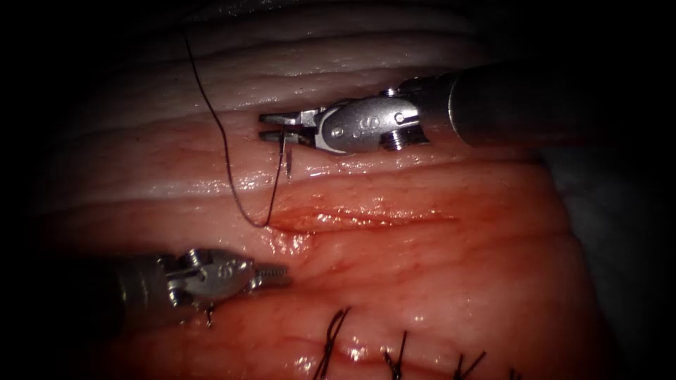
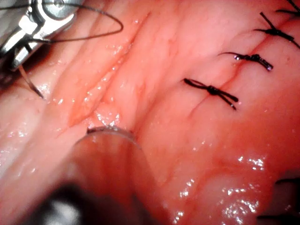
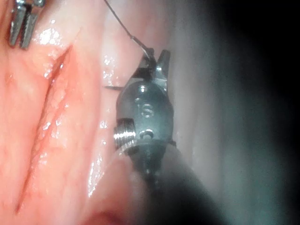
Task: Wound Closure
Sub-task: Pass needle through skin above incision with right grasper
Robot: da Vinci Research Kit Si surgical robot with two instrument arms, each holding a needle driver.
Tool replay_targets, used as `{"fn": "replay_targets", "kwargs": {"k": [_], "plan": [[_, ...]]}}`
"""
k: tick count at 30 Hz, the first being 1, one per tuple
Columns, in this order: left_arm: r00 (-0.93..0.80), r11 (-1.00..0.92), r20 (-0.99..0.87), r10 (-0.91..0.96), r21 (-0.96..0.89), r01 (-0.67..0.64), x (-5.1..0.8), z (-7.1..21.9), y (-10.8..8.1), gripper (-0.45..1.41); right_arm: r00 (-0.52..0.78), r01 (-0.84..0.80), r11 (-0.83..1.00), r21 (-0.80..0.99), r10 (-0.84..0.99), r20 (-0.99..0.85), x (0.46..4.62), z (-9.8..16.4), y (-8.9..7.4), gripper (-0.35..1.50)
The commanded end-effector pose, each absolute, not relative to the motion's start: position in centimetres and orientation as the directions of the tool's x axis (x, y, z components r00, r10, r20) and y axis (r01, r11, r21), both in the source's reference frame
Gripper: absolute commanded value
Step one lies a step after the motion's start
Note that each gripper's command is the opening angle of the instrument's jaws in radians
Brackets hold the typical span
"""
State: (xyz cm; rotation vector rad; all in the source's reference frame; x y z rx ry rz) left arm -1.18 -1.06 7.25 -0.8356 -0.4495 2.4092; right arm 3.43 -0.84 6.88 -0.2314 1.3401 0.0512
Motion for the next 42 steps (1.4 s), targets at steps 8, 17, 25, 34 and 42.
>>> {"fn": "replay_targets", "kwargs": {"k": [8, 17, 25, 34, 42], "plan": [[-0.647, -0.792, -0.473, 0.597, -0.475, -0.383, -1.19, 7.2, -1.0, -0.13, 0.251, -0.110, 0.981, -0.162, -0.131, -0.959, 3.48, 7.0, -1.0, -0.35], [-0.636, -0.790, -0.481, 0.603, -0.472, -0.392, -1.09, 7.2, -1.0, -0.11, 0.281, -0.072, 0.975, -0.212, -0.184, -0.942, 3.38, 7.3, -1.4, -0.35], [-0.635, -0.788, -0.480, 0.606, -0.472, -0.395, -1.08, 7.2, -1.0, -0.11, 0.314, -0.054, 0.985, -0.164, -0.139, -0.939, 3.30, 7.6, -1.7, -0.35], [-0.634, -0.788, -0.479, 0.606, -0.471, -0.397, -1.08, 7.2, -0.9, -0.11, 0.336, -0.027, 0.994, -0.110, -0.094, -0.937, 3.31, 7.8, -1.9, -0.35], [-0.634, -0.788, -0.479, 0.607, -0.469, -0.400, -1.10, 7.2, -1.0, -0.13, 0.351, -0.012, 0.998, -0.068, -0.060, -0.935, 3.32, 7.8, -2.0, -0.35]]}}
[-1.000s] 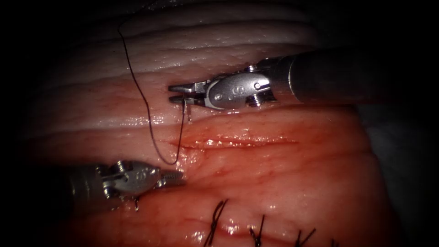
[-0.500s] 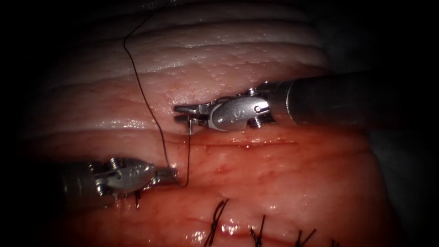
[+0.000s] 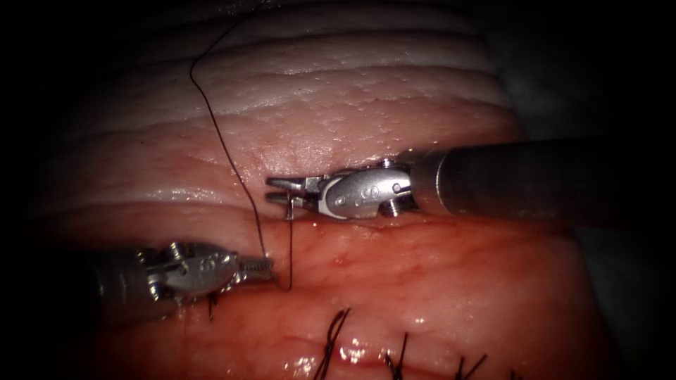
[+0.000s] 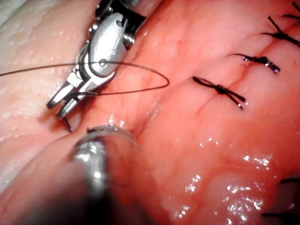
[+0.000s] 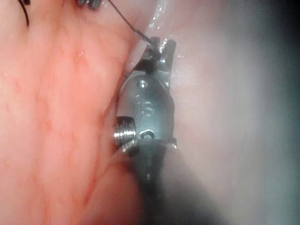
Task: Wound Closure
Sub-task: Pass needle through skin above incision with right grasper
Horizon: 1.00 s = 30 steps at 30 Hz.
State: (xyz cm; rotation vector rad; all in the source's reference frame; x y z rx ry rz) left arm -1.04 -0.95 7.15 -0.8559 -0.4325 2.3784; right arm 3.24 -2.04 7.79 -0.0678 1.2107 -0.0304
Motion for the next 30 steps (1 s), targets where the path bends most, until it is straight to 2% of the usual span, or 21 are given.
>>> {"fn": "replay_targets", "kwargs": {"k": [1, 9, 21, 30], "plan": [[-0.634, -0.788, -0.479, 0.607, -0.469, -0.400, -1.10, 7.21, -0.96, -0.13, 0.351, -0.012, 0.998, -0.068, -0.060, -0.934, 3.32, 7.85, -2.05, -0.35], [-0.634, -0.788, -0.479, 0.607, -0.468, -0.401, -1.10, 7.21, -0.97, -0.15, 0.376, 0.003, 1.000, -0.020, -0.020, -0.926, 3.32, 7.92, -2.08, -0.35], [-0.634, -0.790, -0.482, 0.605, -0.463, -0.402, -1.07, 7.20, -1.04, -0.15, 0.438, 0.059, 0.988, 0.144, 0.104, -0.893, 3.38, 8.17, -2.29, -0.35], [-0.636, -0.790, -0.480, 0.604, -0.462, -0.402, -1.06, 7.20, -1.05, -0.16, 0.470, 0.100, 0.978, 0.182, 0.115, -0.875, 3.38, 8.20, -2.39, -0.35]]}}
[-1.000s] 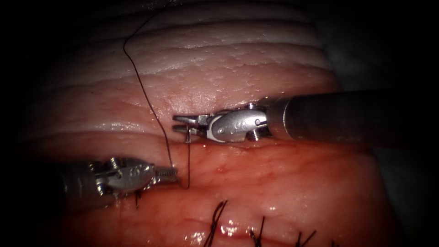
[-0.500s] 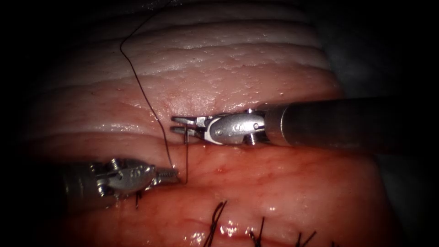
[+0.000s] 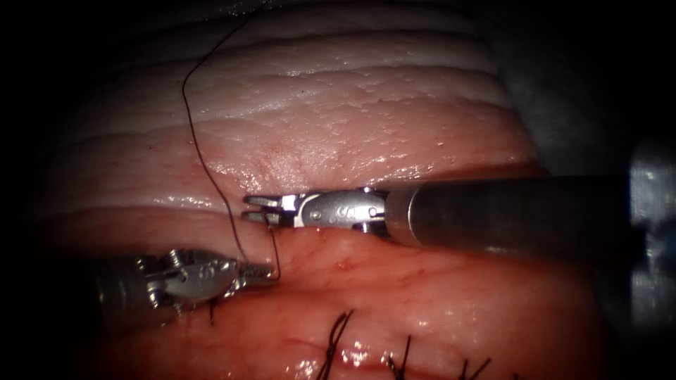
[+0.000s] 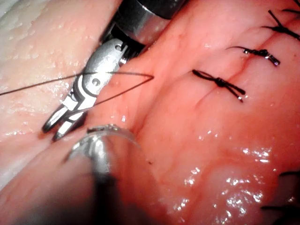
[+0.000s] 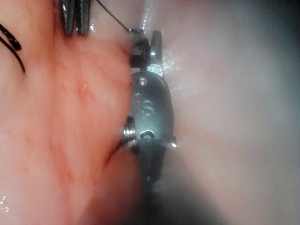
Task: Wound Closure
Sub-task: Pass needle through skin above incision with right grasper
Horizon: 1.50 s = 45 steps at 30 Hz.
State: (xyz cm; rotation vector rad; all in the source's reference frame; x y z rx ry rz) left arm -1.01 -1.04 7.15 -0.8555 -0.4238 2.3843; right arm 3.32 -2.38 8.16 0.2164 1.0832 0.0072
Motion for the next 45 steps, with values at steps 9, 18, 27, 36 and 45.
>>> {"fn": "replay_targets", "kwargs": {"k": [9, 18, 27, 36, 45], "plan": [[-0.636, -0.790, -0.479, 0.604, -0.460, -0.404, -1.07, 7.20, -1.05, -0.16, 0.449, -0.003, 0.986, 0.167, 0.150, -0.881, 3.29, 8.02, -2.16, -0.35], [-0.637, -0.790, -0.478, 0.605, -0.462, -0.404, -1.10, 7.21, -1.07, -0.16, 0.460, -0.091, 0.993, 0.080, 0.113, -0.881, 3.12, 7.77, -1.95, -0.35], [-0.641, -0.792, -0.478, 0.601, -0.460, -0.401, -1.12, 7.20, -1.08, -0.16, 0.475, -0.099, 0.992, 0.081, 0.119, -0.872, 3.02, 7.77, -1.92, -0.35], [-0.640, -0.792, -0.477, 0.602, -0.460, -0.401, -1.12, 7.19, -1.08, -0.16, 0.482, -0.065, 0.993, 0.099, 0.118, -0.868, 3.10, 7.72, -1.99, -0.35], [-0.640, -0.792, -0.477, 0.602, -0.460, -0.401, -1.12, 7.19, -1.08, -0.16, 0.593, 0.011, 0.986, 0.168, 0.129, -0.795, 3.15, 7.79, -2.21, -0.35]]}}
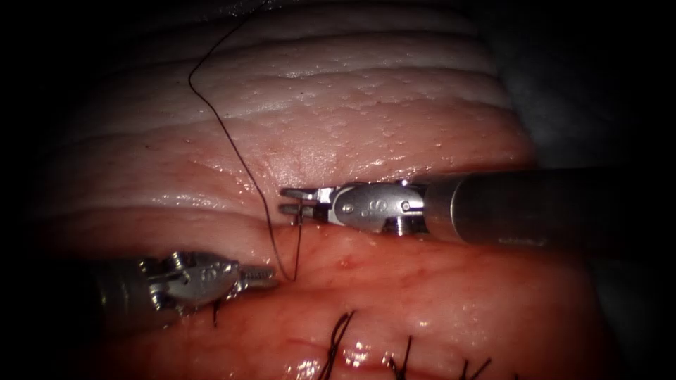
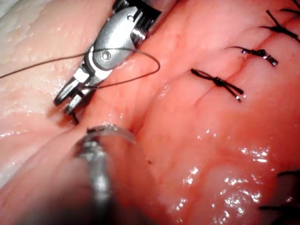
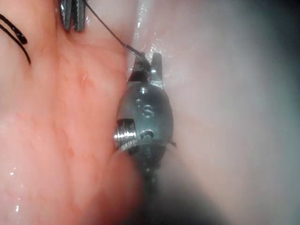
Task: Wound Closure
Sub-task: Pass needle through skin above incision with right grasper
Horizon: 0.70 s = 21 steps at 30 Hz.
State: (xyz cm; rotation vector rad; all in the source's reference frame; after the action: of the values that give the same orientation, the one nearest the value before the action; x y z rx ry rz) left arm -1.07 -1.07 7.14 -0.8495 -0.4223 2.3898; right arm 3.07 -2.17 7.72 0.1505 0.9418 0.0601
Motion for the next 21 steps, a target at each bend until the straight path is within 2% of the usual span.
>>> {"fn": "replay_targets", "kwargs": {"k": [1, 11, 21], "plan": [[-0.640, -0.792, -0.477, 0.602, -0.460, -0.401, -1.12, 7.19, -1.08, -0.16, 0.595, 0.007, 0.983, 0.182, 0.142, -0.791, 3.14, 7.80, -2.22, -0.35], [-0.643, -0.795, -0.479, 0.598, -0.457, -0.399, -1.13, 7.18, -1.08, -0.18, 0.595, -0.028, 0.952, 0.306, 0.262, -0.760, 3.11, 7.86, -2.28, -0.35], [-0.646, -0.798, -0.479, 0.593, -0.456, -0.394, -1.13, 7.16, -1.10, -0.18, 0.630, 0.027, 0.908, 0.419, 0.310, -0.712, 3.09, 8.02, -2.47, -0.35]]}}
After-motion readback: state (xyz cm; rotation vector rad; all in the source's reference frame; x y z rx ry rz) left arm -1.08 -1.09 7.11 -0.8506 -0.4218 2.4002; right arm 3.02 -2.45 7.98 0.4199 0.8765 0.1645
